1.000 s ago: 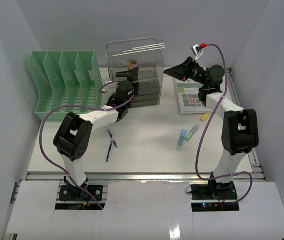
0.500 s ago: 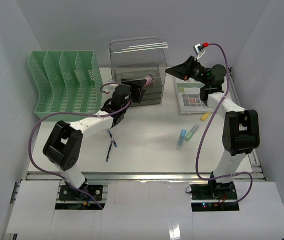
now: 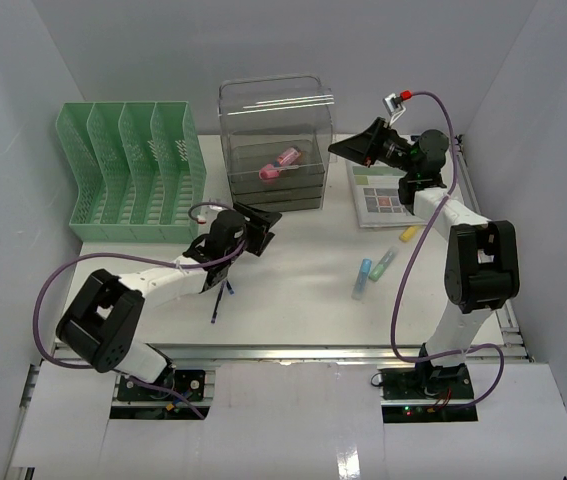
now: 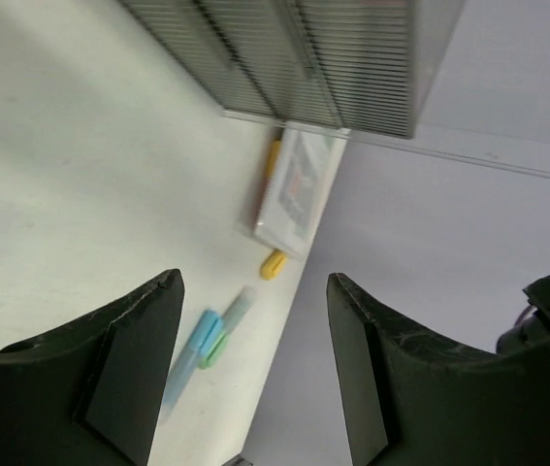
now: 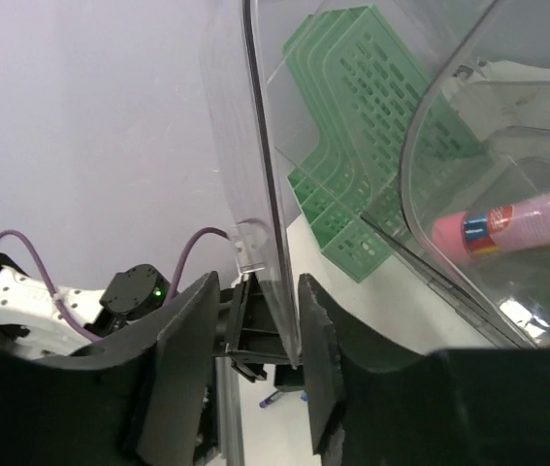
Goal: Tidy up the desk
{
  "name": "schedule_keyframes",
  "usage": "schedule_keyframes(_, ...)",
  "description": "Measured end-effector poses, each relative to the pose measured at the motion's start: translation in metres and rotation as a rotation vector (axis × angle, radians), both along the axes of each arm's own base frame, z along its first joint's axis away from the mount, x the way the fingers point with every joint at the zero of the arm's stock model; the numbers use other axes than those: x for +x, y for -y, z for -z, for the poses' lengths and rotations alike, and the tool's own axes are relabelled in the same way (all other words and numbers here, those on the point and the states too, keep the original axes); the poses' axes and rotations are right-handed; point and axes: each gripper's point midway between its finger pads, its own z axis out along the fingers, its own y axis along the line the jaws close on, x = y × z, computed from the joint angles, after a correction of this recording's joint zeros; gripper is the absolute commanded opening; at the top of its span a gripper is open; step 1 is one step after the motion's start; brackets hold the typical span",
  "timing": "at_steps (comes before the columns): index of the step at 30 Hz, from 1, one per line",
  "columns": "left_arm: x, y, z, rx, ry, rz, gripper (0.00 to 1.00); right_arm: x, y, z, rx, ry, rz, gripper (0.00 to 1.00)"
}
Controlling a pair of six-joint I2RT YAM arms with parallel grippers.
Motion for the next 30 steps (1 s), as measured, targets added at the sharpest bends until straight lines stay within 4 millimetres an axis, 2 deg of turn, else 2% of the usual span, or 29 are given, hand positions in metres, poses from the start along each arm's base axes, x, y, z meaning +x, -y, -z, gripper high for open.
schedule_keyframes(1, -0.003, -0.003, 0.003, 0.015, 0.002, 0.001, 0.75, 0.0, 0.0, 0.004, -0.009, -0.008, 0.003, 0.91)
schedule_keyframes(4, -0.005, -0.008, -0.006, 0.039, 0.043, 0.002, 0.8, 0.001, 0.002, 0.018, -0.04, -0.017, 0.017, 0.9)
schedule_keyframes(9, -0.012, -0.02, -0.042, 0.037, 0.18, -0.002, 0.88, 0.001, 0.01, 0.05, -0.135, -0.057, 0.078, 0.9)
schedule_keyframes(12, -0.018, -0.03, -0.046, 0.038, 0.231, -0.011, 0.88, -0.002, 0.02, 0.064, -0.201, -0.07, 0.13, 0.9)
schedule_keyframes(14, -0.02, -0.037, -0.037, 0.035, 0.246, -0.013, 0.78, -0.003, 0.032, 0.076, -0.258, -0.066, 0.192, 0.9)
schedule_keyframes(17, -0.019, -0.048, -0.013, 0.033, 0.234, -0.014, 0.65, -0.006, 0.051, 0.089, -0.337, -0.061, 0.272, 0.9)
schedule_keyframes(20, -0.011, -0.05, 0.007, 0.013, 0.223, -0.004, 0.58, -0.011, 0.066, 0.098, -0.399, -0.043, 0.325, 0.9)
schedule_keyframes(25, 0.008, -0.038, 0.033, -0.057, 0.23, 0.046, 0.56, -0.053, 0.067, 0.099, -0.43, 0.069, 0.221, 0.9)
schedule_keyframes(30, 0.028, -0.026, 0.047, -0.109, 0.264, 0.057, 0.57, -0.11, 0.061, 0.087, -0.415, 0.263, 0.084, 0.9)
